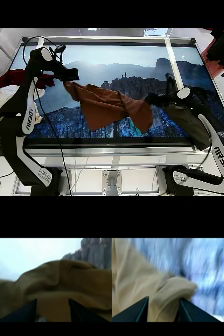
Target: Fold the shirts.
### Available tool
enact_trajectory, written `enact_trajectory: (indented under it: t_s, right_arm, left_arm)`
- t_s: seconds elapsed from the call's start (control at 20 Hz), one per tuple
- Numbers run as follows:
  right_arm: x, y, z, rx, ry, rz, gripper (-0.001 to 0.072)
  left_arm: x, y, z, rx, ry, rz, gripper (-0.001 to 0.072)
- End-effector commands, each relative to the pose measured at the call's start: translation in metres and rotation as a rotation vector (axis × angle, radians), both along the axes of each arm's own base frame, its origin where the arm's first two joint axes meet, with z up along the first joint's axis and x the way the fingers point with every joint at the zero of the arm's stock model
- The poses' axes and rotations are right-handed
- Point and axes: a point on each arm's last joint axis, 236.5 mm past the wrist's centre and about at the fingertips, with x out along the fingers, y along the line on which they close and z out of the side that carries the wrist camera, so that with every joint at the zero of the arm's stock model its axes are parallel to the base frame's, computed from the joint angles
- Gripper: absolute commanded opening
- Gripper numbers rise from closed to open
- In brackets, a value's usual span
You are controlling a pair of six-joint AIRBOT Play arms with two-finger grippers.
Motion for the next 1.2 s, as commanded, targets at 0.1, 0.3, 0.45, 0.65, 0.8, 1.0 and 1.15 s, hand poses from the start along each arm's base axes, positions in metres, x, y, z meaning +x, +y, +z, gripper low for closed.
enact_trajectory:
  t_s: [0.1, 0.3, 0.45, 0.65, 0.8, 1.0, 1.15]
  right_arm:
    - [0.015, -0.077, 0.033, -0.133, -0.021, -0.047, 0.0448]
    - [-0.069, -0.11, 0.015, -0.158, 0.257, 0.052, 0.0448]
    - [-0.11, -0.085, -0.003, -0.088, 0.324, 0.147, 0.0448]
    - [-0.119, -0.024, -0.015, 0.165, 0.264, 0.182, 0.0448]
    - [-0.109, -0.006, -0.02, 0.209, 0.215, 0.156, 0.0448]
    - [-0.102, 0.022, -0.022, 0.168, 0.169, 0.216, 0.0448]
    - [-0.1, 0.026, -0.034, 0.043, 0.144, 0.269, 0.0448]
  left_arm:
    - [0.015, 0.014, 0.086, -0.048, -0.176, 0.016, 0.0462]
    - [-0.032, 0.065, 0.154, -0.03, -0.245, 0.09, 0.0462]
    - [-0.097, 0.075, 0.122, -0.029, -0.118, 0.112, 0.0461]
    - [-0.18, 0.035, 0.029, -0.264, -0.007, 0.273, 0.0461]
    - [-0.224, -0.006, -0.015, -0.549, 0.112, 0.43, 0.0461]
    - [-0.26, -0.038, -0.057, -0.629, 0.23, 0.461, 0.0462]
    - [-0.27, -0.058, -0.065, -0.624, 0.25, 0.439, 0.0461]
